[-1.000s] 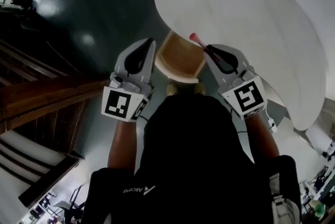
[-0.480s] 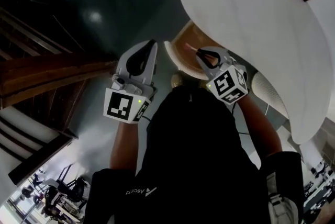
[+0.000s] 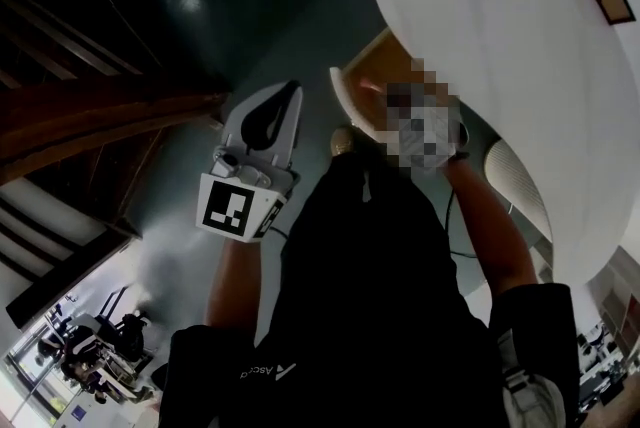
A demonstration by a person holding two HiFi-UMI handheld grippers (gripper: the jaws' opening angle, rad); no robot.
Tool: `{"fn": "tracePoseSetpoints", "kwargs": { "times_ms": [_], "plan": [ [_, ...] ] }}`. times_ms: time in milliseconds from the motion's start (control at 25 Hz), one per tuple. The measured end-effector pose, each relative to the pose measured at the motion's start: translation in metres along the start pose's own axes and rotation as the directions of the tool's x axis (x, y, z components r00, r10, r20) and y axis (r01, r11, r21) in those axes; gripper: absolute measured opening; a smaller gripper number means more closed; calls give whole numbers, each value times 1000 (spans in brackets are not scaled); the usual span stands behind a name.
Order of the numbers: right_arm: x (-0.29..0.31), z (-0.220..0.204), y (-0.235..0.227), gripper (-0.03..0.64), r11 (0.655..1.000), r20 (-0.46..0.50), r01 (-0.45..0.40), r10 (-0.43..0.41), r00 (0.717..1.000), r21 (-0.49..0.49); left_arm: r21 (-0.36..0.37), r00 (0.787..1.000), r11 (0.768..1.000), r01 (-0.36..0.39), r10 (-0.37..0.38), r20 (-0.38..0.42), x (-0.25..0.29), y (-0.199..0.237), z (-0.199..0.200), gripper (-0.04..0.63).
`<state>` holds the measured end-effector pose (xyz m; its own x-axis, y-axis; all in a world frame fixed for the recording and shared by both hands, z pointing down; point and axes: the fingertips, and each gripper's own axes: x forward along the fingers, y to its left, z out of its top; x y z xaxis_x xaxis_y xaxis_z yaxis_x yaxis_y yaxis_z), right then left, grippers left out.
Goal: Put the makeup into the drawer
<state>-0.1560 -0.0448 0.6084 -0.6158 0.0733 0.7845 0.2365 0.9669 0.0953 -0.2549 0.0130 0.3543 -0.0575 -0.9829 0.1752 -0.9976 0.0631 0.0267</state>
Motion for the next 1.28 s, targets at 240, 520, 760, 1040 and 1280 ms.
{"fn": "tracePoseSetpoints", "kwargs": {
  "times_ms": [240, 520, 760, 1040, 1280],
  "plan": [
    [48, -21, -5, 51, 998, -101, -46, 41, 994, -45, -16, 999, 999, -39, 38, -38, -14, 14, -18, 11],
    [99, -36, -4, 51, 992, -194, -98, 79, 978, -85, -29, 994, 996, -81, 78, -74, -28, 41, -39, 11],
    [120, -50, -12, 51, 988, -250, -129, 104, 963, -84, -33, 993, 995, -93, 91, -74, -28, 47, -43, 11],
    [134, -58, -8, 52, 984, -287, -164, 137, 948, -73, -43, 992, 996, -82, 77, -103, -27, 48, -52, 11],
    [138, -64, -7, 67, 984, -305, -168, 143, 942, -59, -52, 990, 996, -70, 63, -127, -24, 49, -57, 11]
  ]
}}
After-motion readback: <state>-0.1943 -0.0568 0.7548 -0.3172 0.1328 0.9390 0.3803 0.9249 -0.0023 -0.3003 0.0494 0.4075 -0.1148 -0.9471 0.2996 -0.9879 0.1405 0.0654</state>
